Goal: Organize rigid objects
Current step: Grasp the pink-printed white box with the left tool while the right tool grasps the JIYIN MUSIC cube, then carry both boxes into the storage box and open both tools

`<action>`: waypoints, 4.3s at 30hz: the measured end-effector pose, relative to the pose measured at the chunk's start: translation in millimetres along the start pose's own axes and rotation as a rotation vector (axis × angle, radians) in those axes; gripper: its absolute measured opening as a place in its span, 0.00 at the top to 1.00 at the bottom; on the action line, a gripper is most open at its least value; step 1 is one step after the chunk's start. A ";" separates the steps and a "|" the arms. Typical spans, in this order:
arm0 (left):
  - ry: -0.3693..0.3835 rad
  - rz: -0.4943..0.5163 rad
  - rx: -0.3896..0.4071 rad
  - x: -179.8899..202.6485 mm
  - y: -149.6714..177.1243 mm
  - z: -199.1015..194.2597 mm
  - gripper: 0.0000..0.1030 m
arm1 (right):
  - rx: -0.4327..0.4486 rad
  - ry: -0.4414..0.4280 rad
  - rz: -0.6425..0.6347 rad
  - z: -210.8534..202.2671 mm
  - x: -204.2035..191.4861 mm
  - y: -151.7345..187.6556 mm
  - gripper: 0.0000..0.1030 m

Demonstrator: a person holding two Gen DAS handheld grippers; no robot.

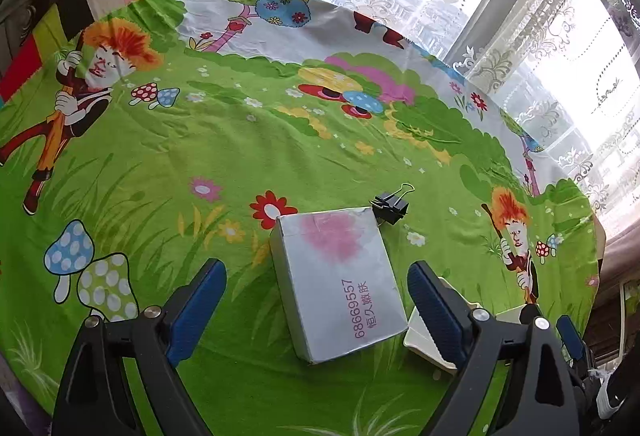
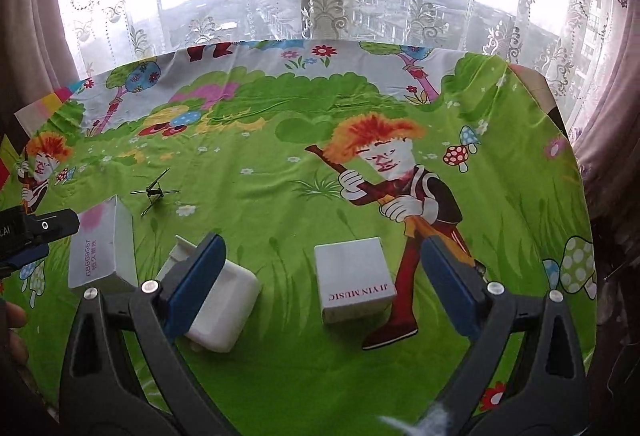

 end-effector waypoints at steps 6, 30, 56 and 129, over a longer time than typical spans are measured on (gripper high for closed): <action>-0.063 0.022 -0.024 11.2 1.7 18.3 0.02 | -0.009 0.016 0.014 7.4 9.3 3.5 0.04; -0.122 0.199 -0.014 6.0 31.1 24.2 0.34 | -0.100 -0.027 0.096 27.7 18.2 29.2 0.56; -0.078 0.106 -0.038 -70.4 83.3 -19.7 0.34 | -0.091 -0.130 0.006 -31.0 -50.7 53.3 0.56; -0.420 -0.546 0.114 -511.4 158.6 -118.9 0.29 | -0.393 -0.809 -0.849 -140.8 -515.5 247.6 0.33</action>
Point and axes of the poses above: each gripper's, at about its wrist camera, not at the fingertips, and z roughly the way its jaws point, x to its right, y to its underside, the point moved 4 cm from there along z, roughly the way its jaws point, and after that the axes turned 12 degrees about -y, right-handed, at the moved point
